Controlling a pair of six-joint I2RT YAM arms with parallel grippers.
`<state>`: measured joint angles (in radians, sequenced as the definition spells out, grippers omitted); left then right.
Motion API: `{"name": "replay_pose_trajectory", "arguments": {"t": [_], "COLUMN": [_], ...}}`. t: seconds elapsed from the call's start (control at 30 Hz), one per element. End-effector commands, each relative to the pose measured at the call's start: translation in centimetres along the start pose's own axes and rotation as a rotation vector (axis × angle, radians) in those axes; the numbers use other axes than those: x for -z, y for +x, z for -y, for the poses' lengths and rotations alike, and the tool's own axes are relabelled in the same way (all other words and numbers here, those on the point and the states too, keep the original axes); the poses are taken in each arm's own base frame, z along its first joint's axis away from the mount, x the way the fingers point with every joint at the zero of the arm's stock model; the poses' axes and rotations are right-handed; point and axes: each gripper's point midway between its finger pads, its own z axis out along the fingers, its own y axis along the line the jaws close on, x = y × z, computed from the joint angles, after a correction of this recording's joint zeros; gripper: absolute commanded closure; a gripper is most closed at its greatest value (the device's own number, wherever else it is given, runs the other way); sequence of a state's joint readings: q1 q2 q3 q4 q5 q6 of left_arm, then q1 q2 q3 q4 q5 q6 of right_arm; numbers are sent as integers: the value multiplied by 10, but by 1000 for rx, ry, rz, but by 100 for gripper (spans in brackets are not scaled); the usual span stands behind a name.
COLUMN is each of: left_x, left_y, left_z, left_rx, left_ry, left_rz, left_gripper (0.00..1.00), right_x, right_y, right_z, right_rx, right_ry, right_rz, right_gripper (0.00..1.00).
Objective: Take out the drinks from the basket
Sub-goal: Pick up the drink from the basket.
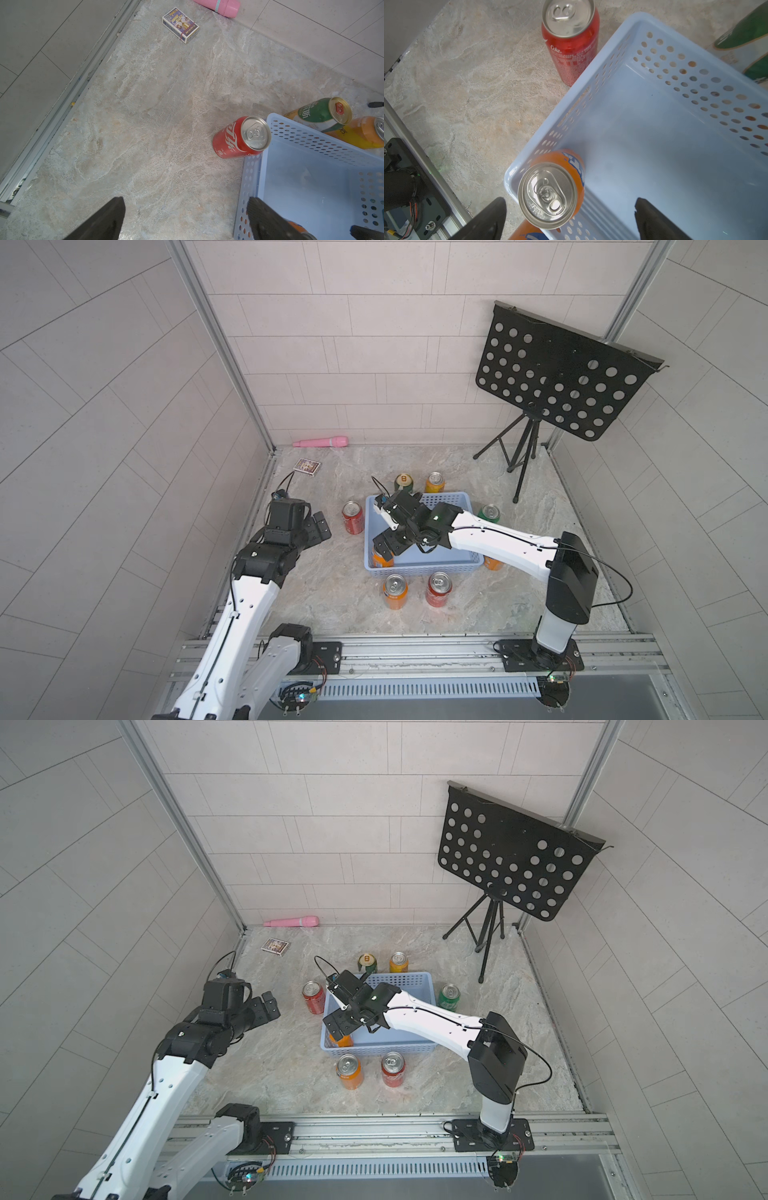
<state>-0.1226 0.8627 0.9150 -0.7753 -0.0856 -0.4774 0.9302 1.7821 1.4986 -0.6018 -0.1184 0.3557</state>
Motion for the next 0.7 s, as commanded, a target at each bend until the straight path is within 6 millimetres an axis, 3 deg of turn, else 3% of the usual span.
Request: {"name": "replay_pose_trajectory", "arguments": {"t": [0.0, 0.67], "left_x": [0, -5], "left_y": [-2, 0], "left_z": [3, 10], "left_rx": [10, 24], "left_ry": [33, 84], "left_rz": [-3, -31], "left_gripper": [0, 0], "right_x": [-8, -42], "right_y": [8, 25], "right_z": [-5, -10], "right_rx": [-1, 19], "right_ry": [-22, 4], "right_rz": [-51, -148], "right_gripper": [1, 3]}}
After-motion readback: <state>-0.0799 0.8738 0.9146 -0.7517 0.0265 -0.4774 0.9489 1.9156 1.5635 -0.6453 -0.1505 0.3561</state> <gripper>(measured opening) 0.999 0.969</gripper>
